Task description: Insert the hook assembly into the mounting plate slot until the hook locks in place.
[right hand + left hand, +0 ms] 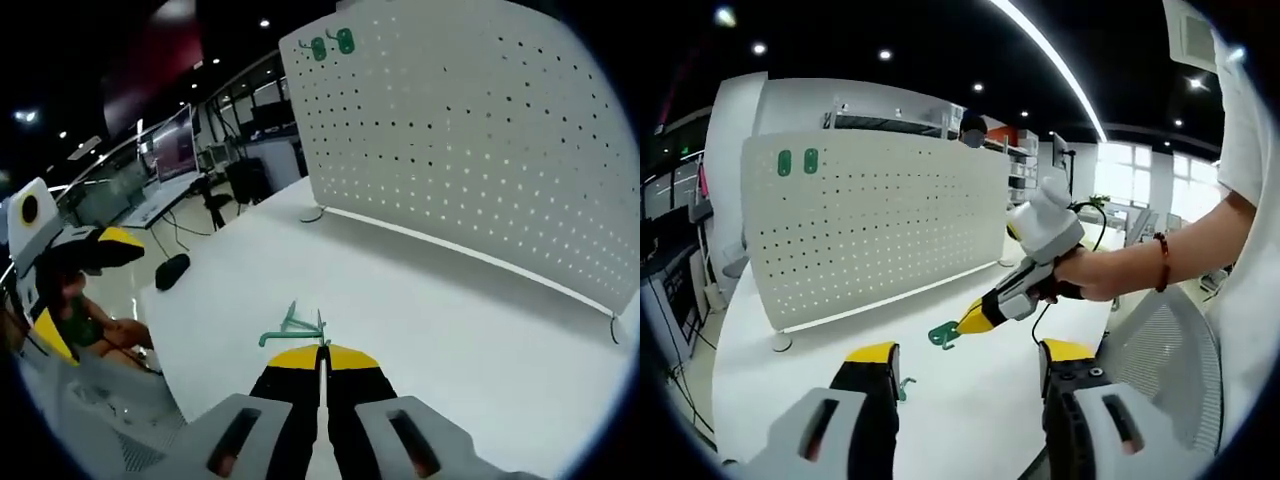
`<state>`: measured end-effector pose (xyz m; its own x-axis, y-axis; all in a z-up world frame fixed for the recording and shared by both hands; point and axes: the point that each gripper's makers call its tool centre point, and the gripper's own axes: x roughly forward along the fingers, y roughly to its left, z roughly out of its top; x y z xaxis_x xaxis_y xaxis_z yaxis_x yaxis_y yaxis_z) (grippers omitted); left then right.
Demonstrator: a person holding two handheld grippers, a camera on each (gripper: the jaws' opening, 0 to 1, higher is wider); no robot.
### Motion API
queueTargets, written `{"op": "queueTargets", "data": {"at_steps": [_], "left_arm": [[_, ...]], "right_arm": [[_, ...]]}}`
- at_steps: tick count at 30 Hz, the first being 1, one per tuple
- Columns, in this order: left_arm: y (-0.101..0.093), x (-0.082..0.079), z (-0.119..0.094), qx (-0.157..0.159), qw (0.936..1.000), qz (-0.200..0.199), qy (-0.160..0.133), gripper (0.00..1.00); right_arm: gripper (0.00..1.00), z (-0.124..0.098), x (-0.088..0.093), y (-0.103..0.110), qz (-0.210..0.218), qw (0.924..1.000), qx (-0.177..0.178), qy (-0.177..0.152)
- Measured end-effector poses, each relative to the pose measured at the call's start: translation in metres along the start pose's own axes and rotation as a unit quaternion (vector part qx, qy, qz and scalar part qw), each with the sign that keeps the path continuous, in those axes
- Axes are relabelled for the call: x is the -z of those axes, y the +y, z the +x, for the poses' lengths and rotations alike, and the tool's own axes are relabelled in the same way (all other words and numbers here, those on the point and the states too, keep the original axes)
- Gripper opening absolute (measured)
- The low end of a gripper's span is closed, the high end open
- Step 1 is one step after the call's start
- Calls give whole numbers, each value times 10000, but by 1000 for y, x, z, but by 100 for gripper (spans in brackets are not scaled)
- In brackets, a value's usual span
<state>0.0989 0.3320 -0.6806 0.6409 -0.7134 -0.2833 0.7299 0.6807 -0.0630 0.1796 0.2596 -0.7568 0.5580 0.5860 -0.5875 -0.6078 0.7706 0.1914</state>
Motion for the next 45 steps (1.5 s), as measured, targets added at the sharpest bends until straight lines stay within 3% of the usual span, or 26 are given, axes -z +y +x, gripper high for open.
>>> {"op": "queueTargets", "data": {"at_steps": [15,24,27,32,34,39,43,44,45], "left_arm": [[-33,2,25,-44,9974,573,425,46],[-46,-3,46,-191,9957,747,510,37],[-44,-3,48,-414,9909,1135,598,38],[-51,-2,54,-416,9883,1310,655,33],[-51,2,55,-472,9839,1530,800,31],[-54,-1,58,-516,9799,1730,852,21],[-55,0,61,-558,9736,1983,978,19],[-53,-1,61,-620,9678,2201,1052,17],[-53,-2,62,-654,9665,2246,1053,16]], "right_arm": [[0,-52,-13,16,34,9993,-219,-305],[0,-72,-6,12,174,9986,-363,-344],[0,-77,-3,14,212,9983,-441,-307],[0,-84,-2,21,223,9973,-617,-316],[0,-85,-3,22,194,9972,-649,-325],[0,-88,-3,24,187,9964,-776,-274],[0,-90,-2,24,136,9963,-818,-237],[0,-90,-3,24,135,9963,-819,-227],[0,-91,-3,24,140,9963,-820,-222]]}}
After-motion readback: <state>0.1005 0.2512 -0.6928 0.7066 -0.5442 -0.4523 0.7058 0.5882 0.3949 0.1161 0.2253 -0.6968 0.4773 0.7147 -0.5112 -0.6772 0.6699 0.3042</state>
